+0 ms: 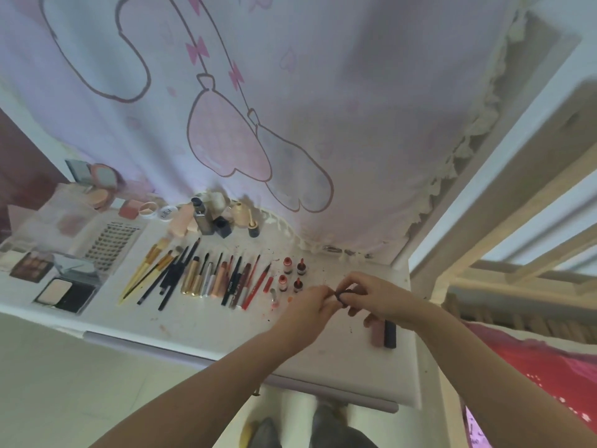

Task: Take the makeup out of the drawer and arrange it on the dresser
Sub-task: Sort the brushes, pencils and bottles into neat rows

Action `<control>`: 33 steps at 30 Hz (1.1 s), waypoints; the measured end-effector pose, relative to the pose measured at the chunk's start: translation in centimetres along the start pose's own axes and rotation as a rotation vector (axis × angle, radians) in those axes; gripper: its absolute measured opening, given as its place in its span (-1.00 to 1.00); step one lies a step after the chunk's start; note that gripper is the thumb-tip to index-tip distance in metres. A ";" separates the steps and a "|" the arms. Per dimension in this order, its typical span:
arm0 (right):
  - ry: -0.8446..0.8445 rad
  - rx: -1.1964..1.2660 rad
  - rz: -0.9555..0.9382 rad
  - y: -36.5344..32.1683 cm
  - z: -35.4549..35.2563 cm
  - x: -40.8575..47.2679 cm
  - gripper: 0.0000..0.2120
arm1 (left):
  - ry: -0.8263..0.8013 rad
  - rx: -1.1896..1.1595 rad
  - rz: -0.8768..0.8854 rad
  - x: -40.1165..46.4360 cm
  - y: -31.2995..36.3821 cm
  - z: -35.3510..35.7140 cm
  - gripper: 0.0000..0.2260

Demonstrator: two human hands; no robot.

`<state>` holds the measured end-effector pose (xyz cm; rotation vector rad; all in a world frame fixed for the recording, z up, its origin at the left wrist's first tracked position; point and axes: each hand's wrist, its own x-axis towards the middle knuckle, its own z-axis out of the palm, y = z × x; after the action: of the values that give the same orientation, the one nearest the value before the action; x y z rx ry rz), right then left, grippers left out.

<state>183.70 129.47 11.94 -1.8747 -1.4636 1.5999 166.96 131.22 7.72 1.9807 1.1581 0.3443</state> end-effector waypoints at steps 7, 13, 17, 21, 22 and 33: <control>0.019 -0.050 0.027 -0.1 -0.3 -0.5 -0.83 | -0.002 0.030 0.073 -0.2 0.3 -0.6 -0.80; -0.067 0.045 0.113 -0.6 -1.3 -1.0 -0.69 | 0.018 0.038 0.127 0.3 0.9 -0.9 -0.80; -0.050 0.111 0.079 0.0 -2.0 -1.1 -0.82 | -0.002 0.044 0.099 0.9 0.9 -0.8 -0.80; -0.085 0.075 0.163 0.3 -2.5 -0.8 -0.61 | -0.048 0.037 0.087 1.2 1.3 -0.6 -0.80; -0.097 0.039 0.146 0.5 -2.6 -0.7 -0.65 | -0.084 0.039 0.078 1.3 1.4 -0.5 -0.80; 0.024 0.301 0.078 5.1 -6.4 -0.2 -0.80 | -0.266 -0.231 -0.228 2.7 -0.2 -0.2 -0.88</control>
<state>191.72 129.48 10.51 -1.7887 -1.0806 1.7153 168.19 133.56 7.34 1.6190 1.1051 0.0878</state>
